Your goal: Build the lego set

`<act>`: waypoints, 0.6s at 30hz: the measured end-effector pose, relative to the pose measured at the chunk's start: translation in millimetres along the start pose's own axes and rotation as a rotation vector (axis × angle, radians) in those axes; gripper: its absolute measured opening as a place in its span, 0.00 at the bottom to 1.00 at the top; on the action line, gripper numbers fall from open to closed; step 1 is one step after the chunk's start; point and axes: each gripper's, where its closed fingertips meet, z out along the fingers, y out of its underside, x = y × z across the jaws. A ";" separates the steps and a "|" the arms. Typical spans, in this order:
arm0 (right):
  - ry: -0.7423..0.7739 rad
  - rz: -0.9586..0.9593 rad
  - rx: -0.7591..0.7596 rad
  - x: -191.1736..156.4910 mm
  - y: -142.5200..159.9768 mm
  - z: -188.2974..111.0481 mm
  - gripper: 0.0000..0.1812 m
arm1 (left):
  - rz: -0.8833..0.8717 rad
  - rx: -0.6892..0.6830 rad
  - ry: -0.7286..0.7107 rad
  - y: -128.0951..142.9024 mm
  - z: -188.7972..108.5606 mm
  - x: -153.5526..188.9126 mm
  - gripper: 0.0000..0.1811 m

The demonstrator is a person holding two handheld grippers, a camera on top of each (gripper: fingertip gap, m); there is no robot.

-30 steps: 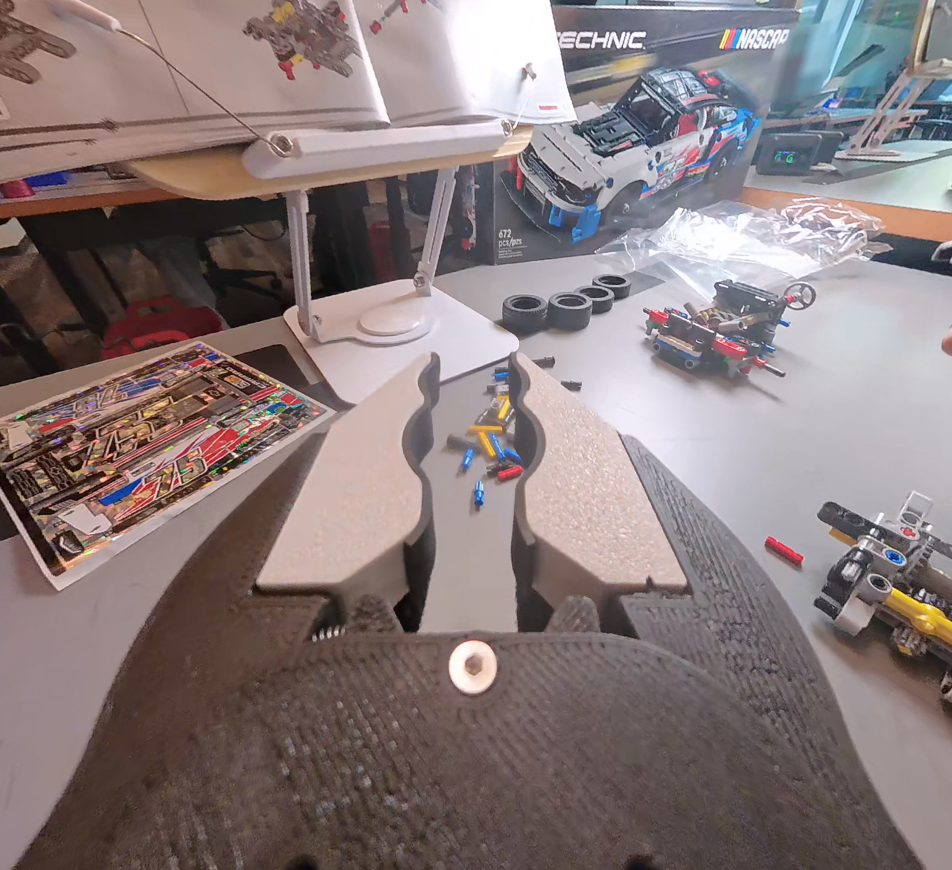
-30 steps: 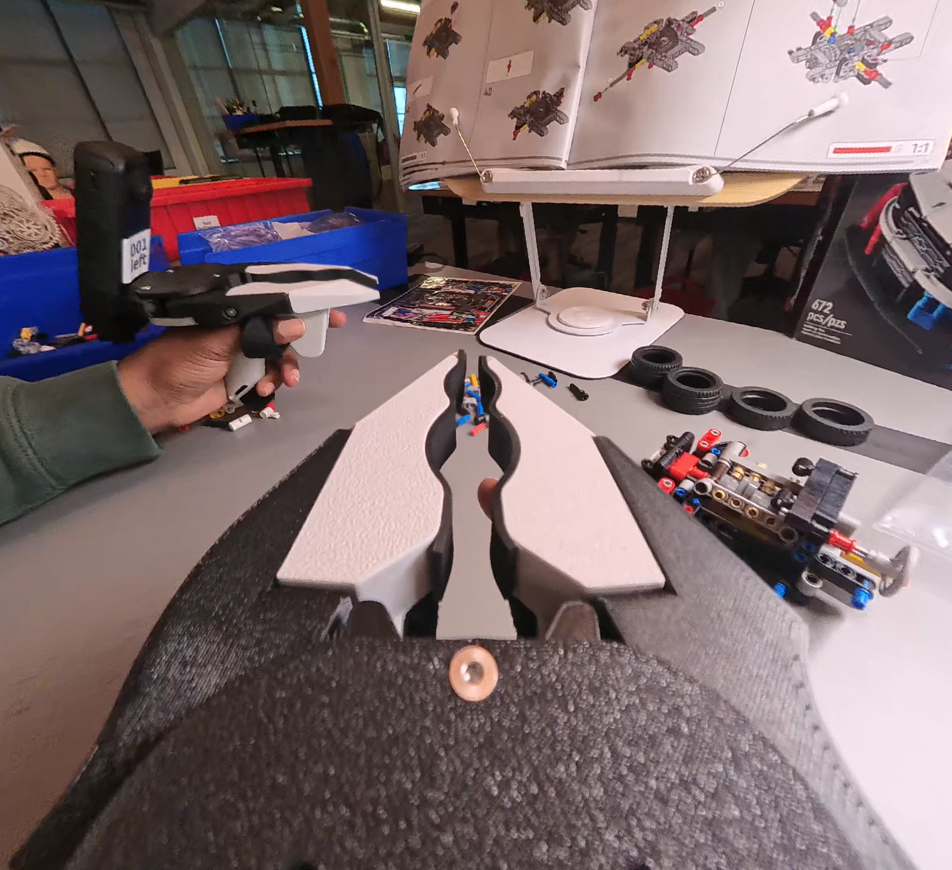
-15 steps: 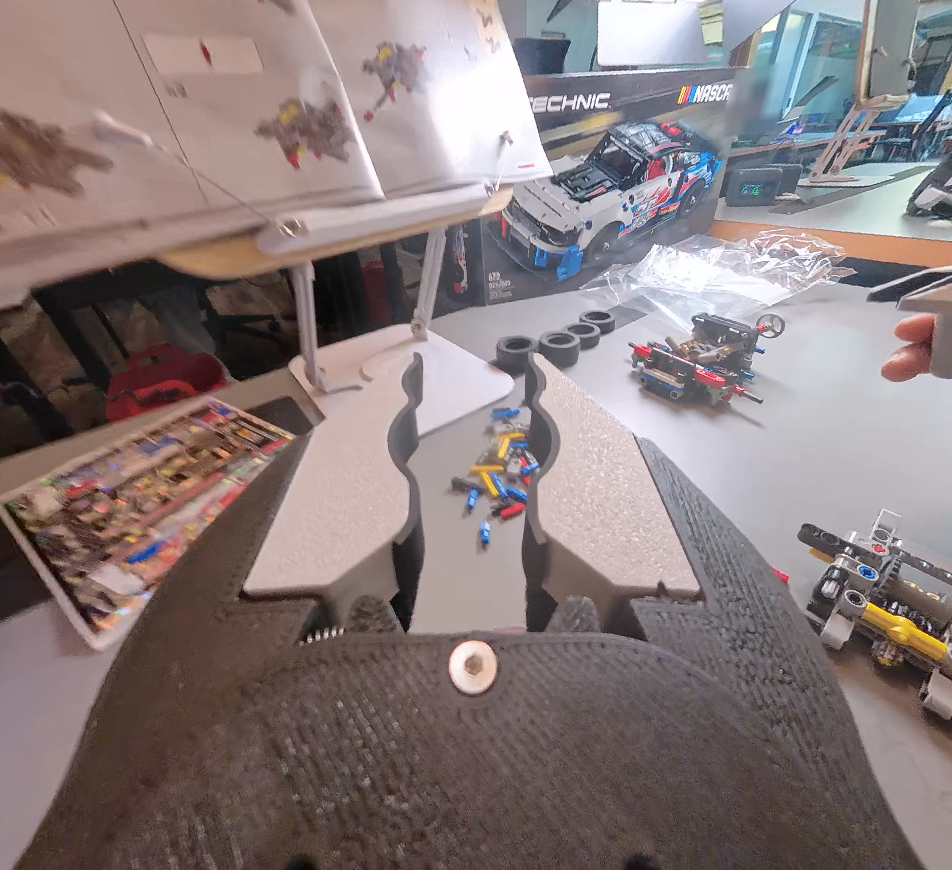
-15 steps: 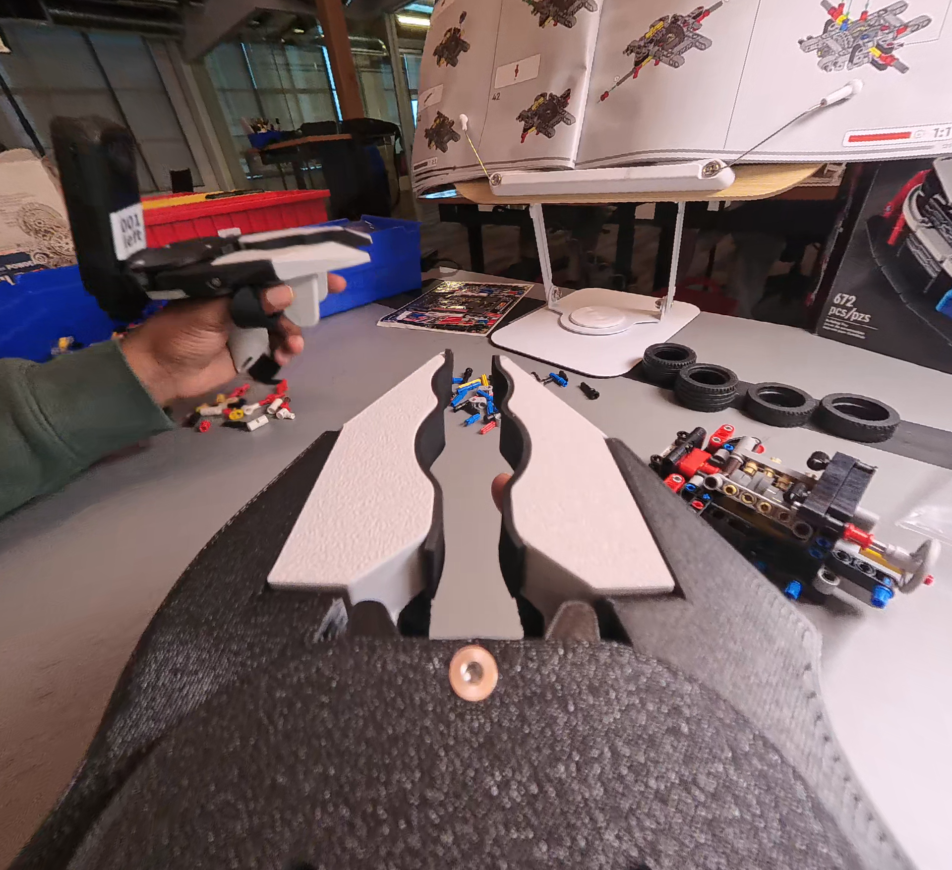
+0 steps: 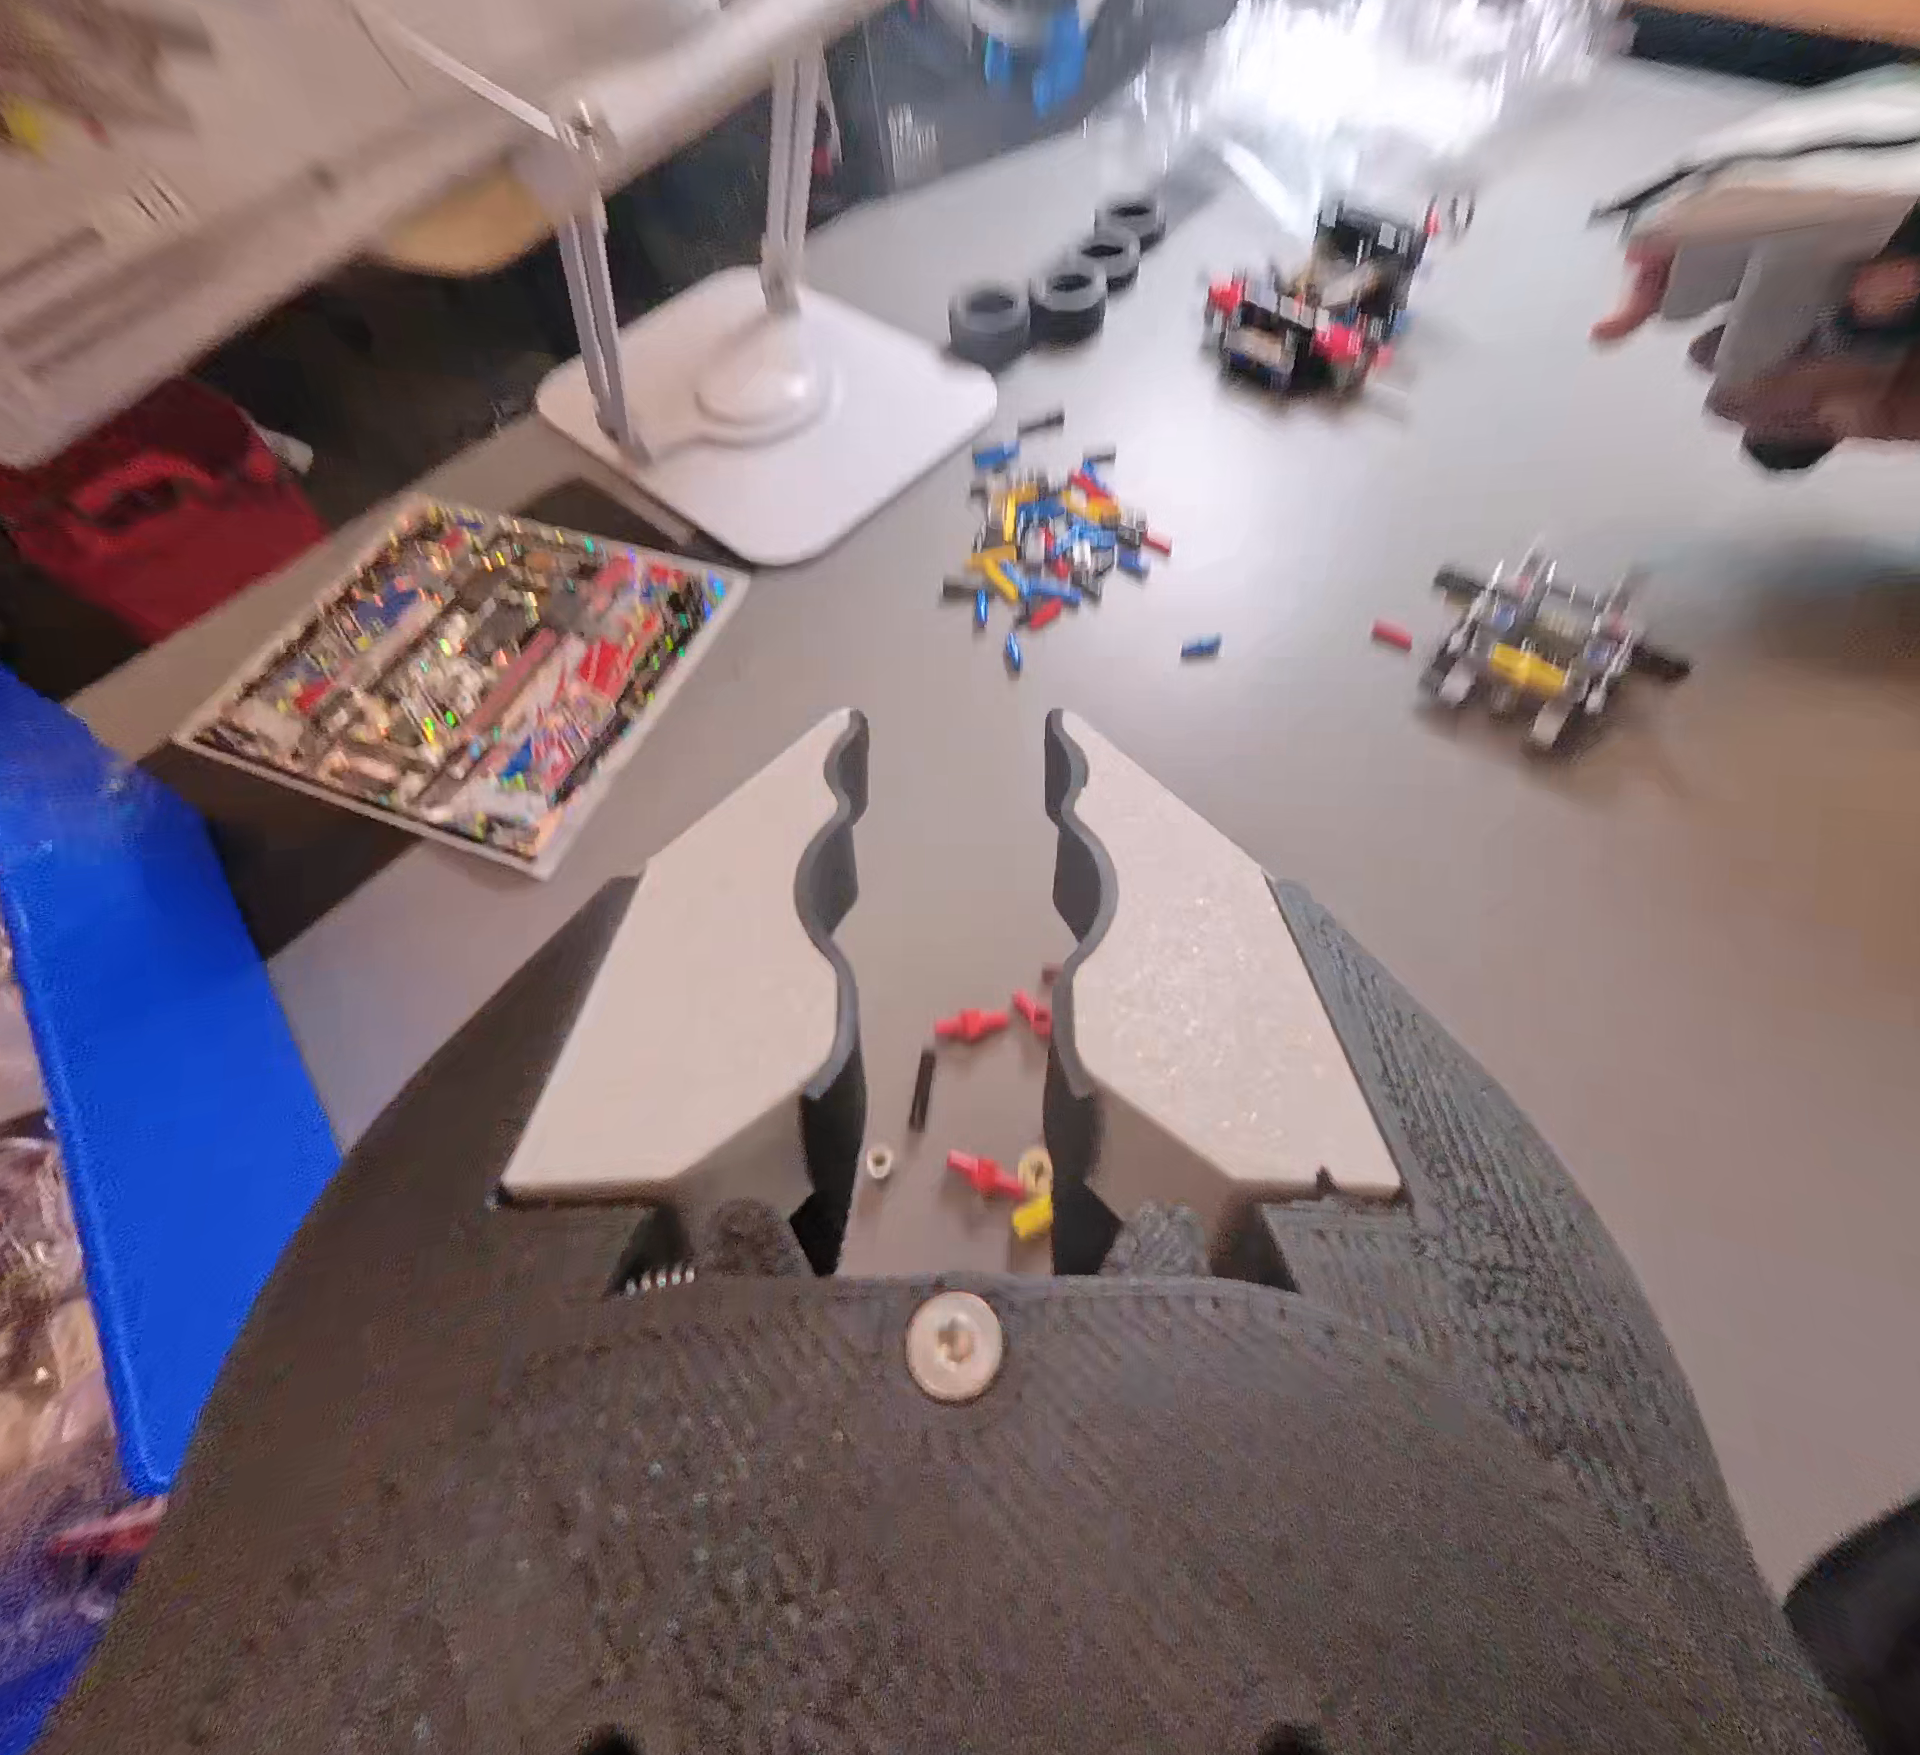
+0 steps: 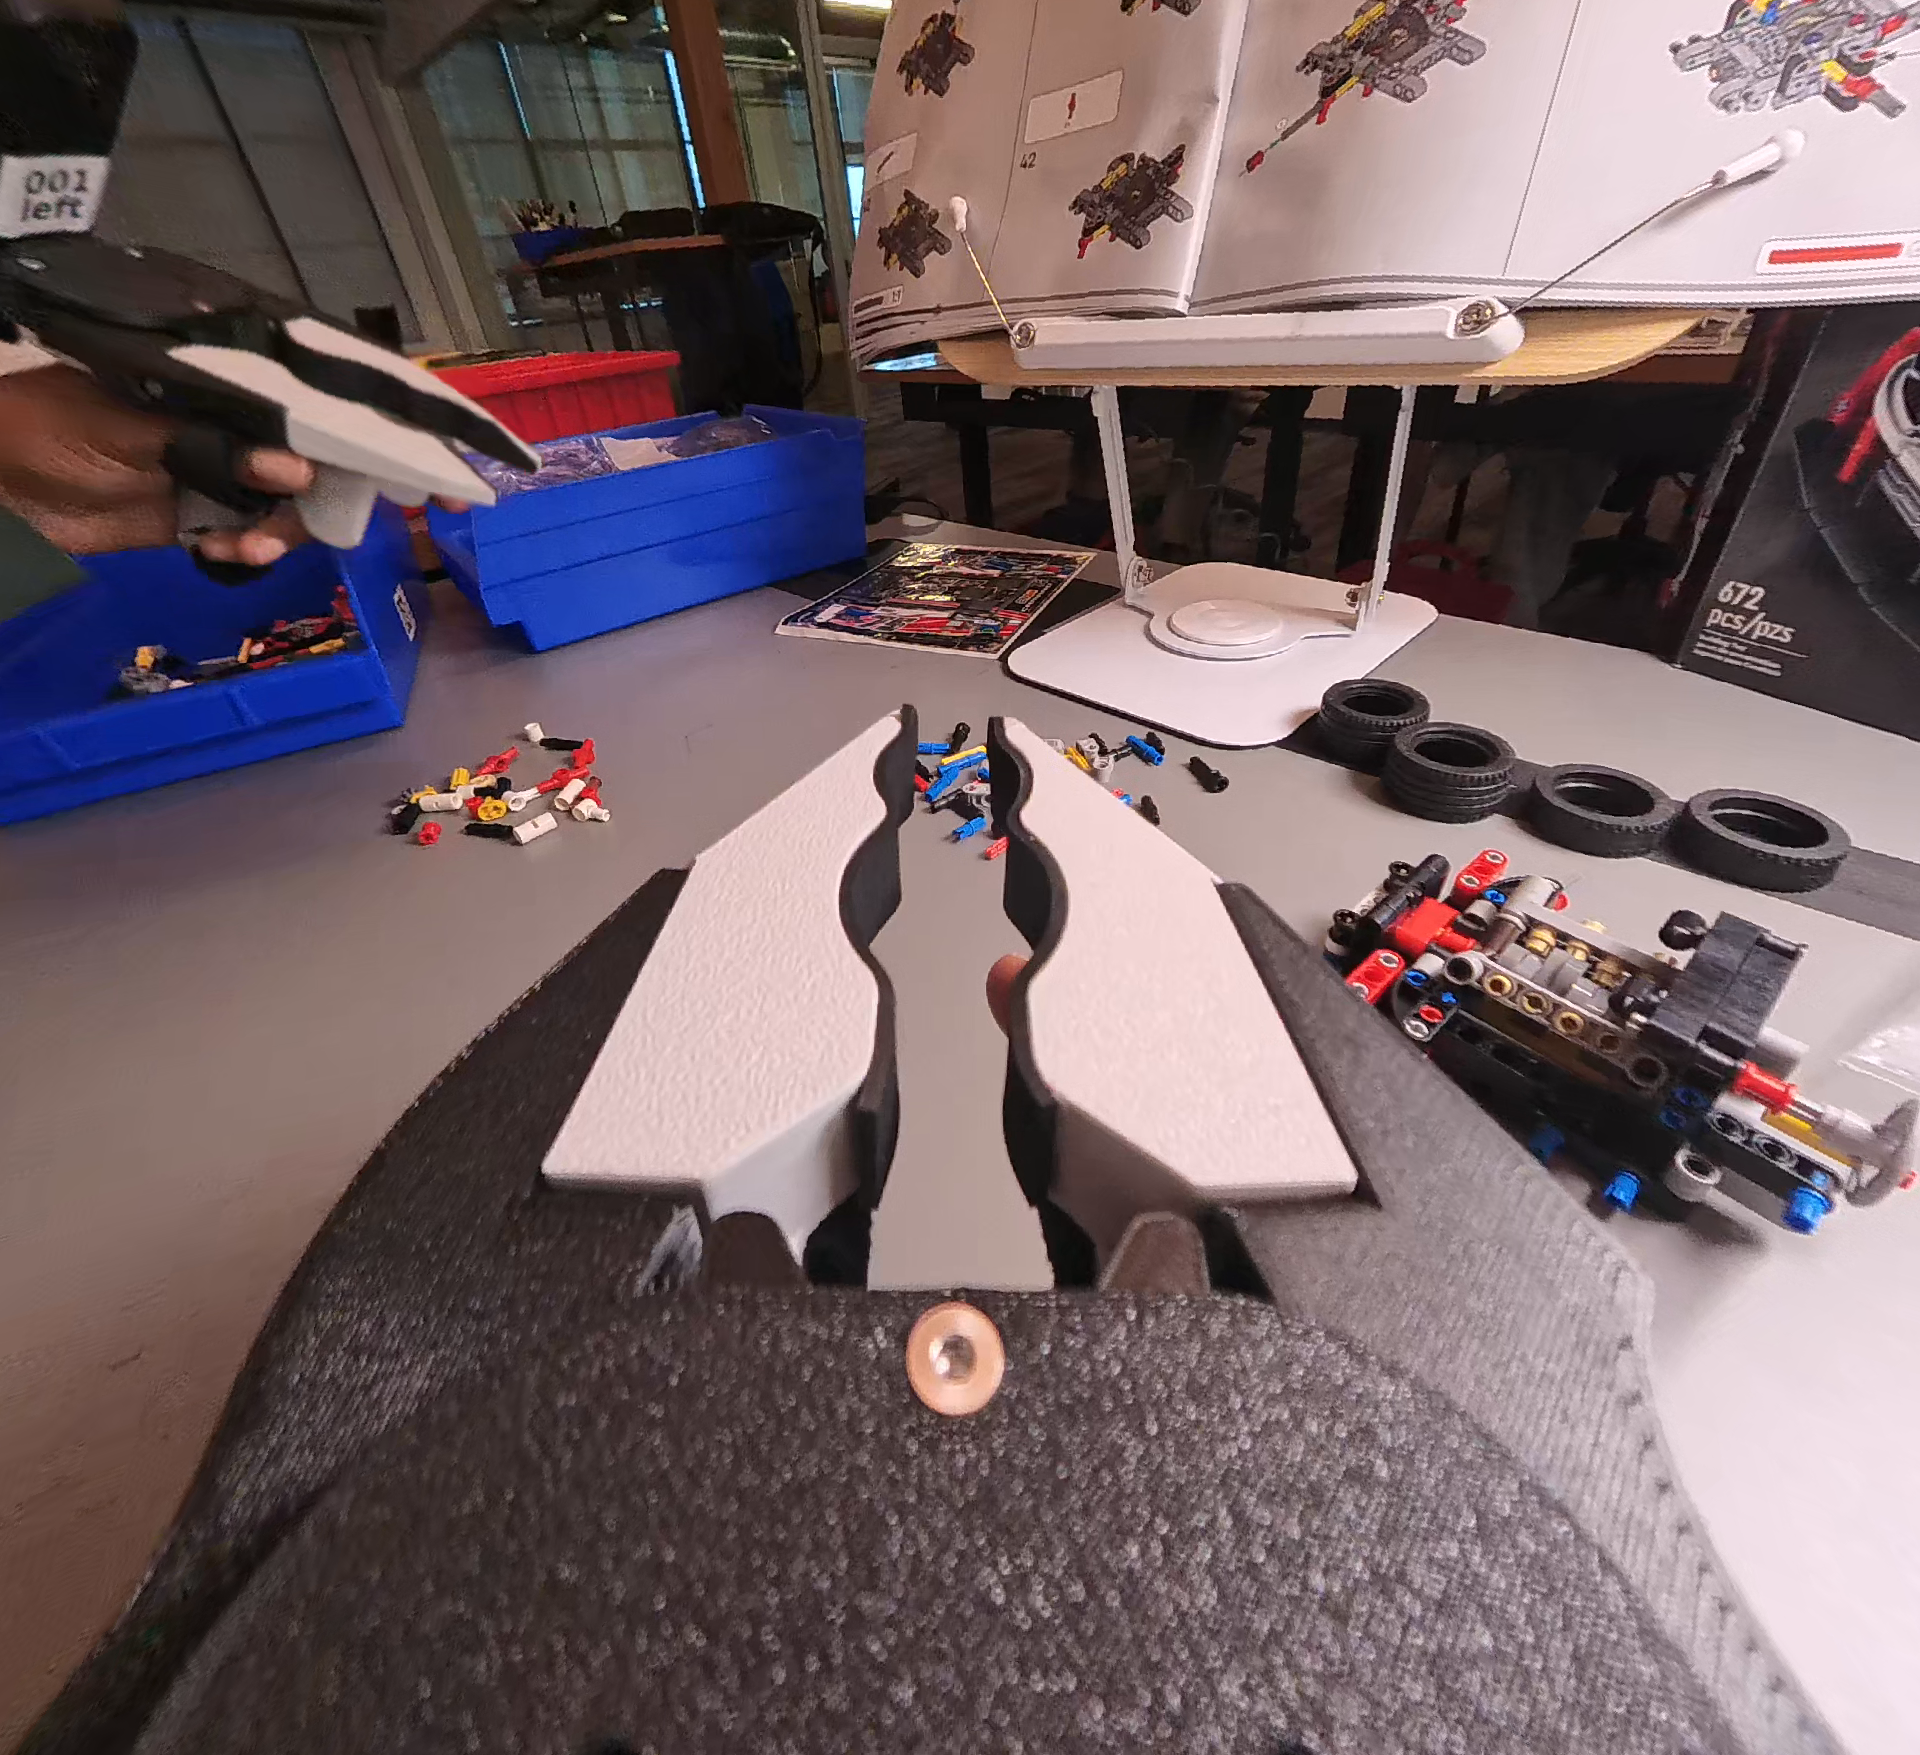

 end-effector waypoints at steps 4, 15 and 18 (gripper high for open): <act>-0.003 -0.004 -0.015 -0.8 3.9 1.2 0.06 | -0.028 -0.211 0.110 53.6 6.8 15.5 0.15; -0.029 -0.018 -0.055 -6.8 12.7 3.3 0.05 | 0.048 -0.709 0.071 130.0 0.1 8.7 0.12; -0.033 -0.026 -0.057 -7.6 12.6 3.2 0.05 | 0.049 -0.782 0.056 139.7 -3.4 4.9 0.10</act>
